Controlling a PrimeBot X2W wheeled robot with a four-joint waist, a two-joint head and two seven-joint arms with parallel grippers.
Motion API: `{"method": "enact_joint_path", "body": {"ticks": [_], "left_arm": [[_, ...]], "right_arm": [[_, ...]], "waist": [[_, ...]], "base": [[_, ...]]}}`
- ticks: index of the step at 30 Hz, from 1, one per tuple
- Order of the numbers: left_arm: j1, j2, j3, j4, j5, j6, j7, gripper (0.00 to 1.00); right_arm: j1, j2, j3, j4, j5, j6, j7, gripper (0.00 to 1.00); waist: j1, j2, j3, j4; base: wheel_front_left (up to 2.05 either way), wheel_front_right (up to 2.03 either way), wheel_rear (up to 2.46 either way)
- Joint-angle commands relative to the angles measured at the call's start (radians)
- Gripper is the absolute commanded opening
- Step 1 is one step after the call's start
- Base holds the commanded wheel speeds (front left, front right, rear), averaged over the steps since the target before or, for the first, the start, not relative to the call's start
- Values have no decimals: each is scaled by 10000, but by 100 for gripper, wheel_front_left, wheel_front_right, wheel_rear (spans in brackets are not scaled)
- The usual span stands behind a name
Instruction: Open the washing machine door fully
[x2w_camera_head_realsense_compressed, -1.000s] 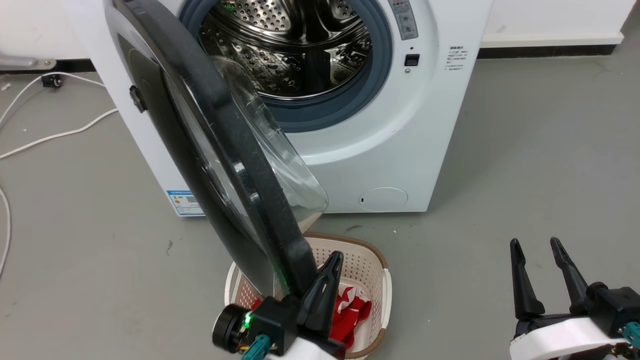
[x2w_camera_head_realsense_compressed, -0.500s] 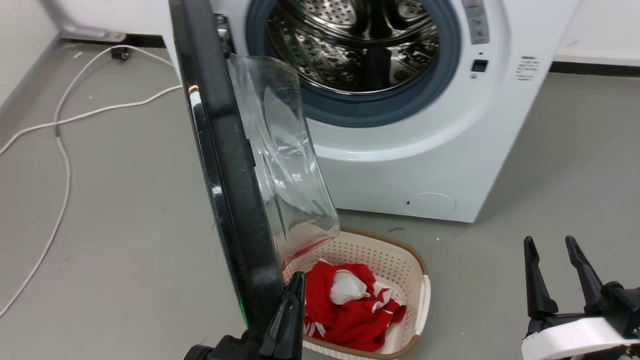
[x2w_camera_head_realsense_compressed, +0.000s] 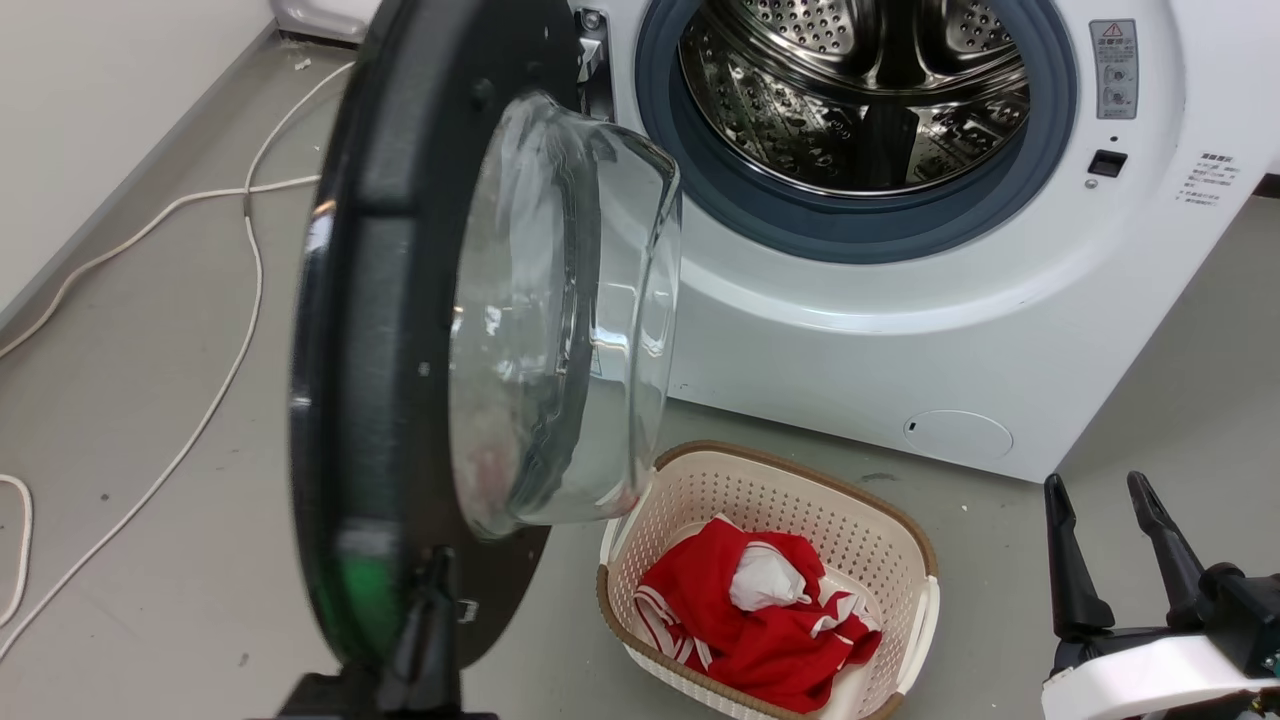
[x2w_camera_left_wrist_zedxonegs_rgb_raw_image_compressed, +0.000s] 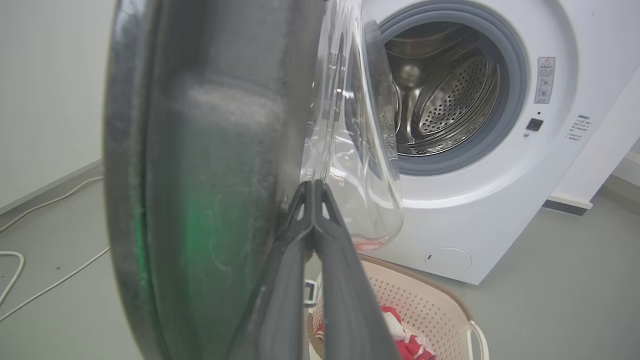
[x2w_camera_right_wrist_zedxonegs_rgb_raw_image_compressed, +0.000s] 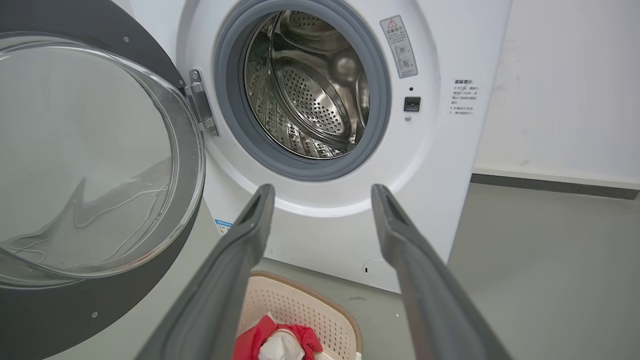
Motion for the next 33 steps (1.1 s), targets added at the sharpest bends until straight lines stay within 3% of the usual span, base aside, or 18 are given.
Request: {"method": "enact_joint_path", "body": {"ticks": [1,7,14,25,33], "left_arm": [[-115,188,317,148,-118,49,-40,0],[-494,618,1518,567,-788,18,-156,0],[-1075,1233,3110,1423,-1588,-315,-339,0],[-2119,2088,4935,2906,-1877,-1273,-464,0],[-2624,2412,6048,4086,-1732,-1947,-447,0]], "right_arm": [[23,14,5,-56,29,-7,10,100],[-115,14,225,-47,-40,-7,94,100],[-298,11,71,-151,-58,-7,208,100],[-636,13,89,-379,-362,-7,224,100],[-795,11,131,-359,-354,-7,109,100]], "waist": [[0,0,42,36],[0,0,158,-215],[0,0,477,-651],[0,0,969,-1132],[0,0,1131,-1320]], "base": [[0,0,0],[0,0,0],[0,0,0],[0,0,0],[0,0,0]]}}
